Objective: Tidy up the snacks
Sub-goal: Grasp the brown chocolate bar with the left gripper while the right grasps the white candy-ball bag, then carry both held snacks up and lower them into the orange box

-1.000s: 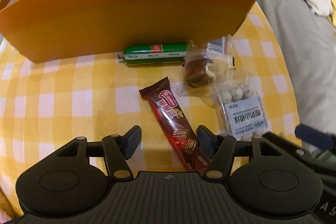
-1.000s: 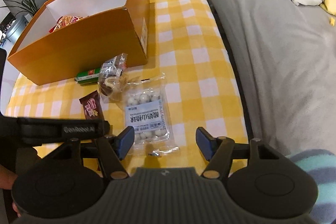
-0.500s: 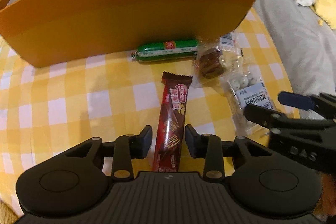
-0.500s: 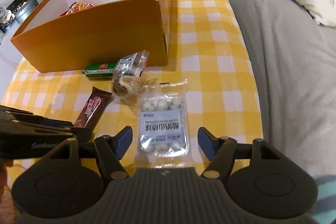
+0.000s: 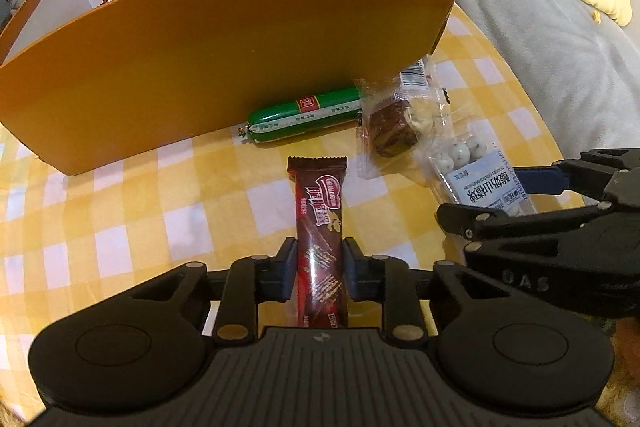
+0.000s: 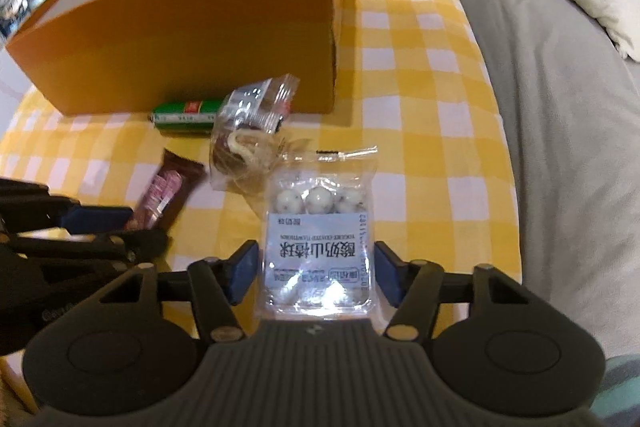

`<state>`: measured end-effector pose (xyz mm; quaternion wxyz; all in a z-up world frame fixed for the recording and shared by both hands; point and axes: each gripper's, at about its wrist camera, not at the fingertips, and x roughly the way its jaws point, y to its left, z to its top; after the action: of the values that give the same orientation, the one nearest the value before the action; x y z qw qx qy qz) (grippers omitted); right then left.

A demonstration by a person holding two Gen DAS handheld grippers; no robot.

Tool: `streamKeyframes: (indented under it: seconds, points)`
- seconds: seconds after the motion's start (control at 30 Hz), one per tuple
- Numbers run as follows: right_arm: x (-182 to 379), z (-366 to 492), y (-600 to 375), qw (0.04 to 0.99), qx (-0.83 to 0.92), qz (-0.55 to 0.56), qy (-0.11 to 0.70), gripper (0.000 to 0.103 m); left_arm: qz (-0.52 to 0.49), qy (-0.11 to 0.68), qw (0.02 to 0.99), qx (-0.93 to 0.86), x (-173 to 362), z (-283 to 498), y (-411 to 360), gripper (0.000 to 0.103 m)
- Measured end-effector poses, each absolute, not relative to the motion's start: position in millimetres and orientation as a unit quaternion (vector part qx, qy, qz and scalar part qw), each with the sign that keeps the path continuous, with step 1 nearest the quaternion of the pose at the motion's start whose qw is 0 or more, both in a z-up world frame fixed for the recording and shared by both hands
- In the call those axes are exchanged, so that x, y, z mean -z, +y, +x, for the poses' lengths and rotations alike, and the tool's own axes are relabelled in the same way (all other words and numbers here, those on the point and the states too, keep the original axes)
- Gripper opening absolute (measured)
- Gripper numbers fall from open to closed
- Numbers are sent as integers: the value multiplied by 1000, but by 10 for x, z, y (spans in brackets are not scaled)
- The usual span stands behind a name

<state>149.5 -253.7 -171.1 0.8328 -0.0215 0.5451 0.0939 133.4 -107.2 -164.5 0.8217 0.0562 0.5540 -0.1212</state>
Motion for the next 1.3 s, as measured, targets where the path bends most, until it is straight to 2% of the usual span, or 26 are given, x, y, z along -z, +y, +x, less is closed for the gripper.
streamKeyframes:
  seconds: [1.0, 1.3]
  points:
    - [1652, 1164, -2278, 785, -73, -44, 613, 56, 32, 599, 794, 101, 1646, 1090, -794, 25]
    - [1622, 1046, -2270, 773, -74, -16, 630, 56, 33, 606, 788, 104, 1615, 961, -757, 25]
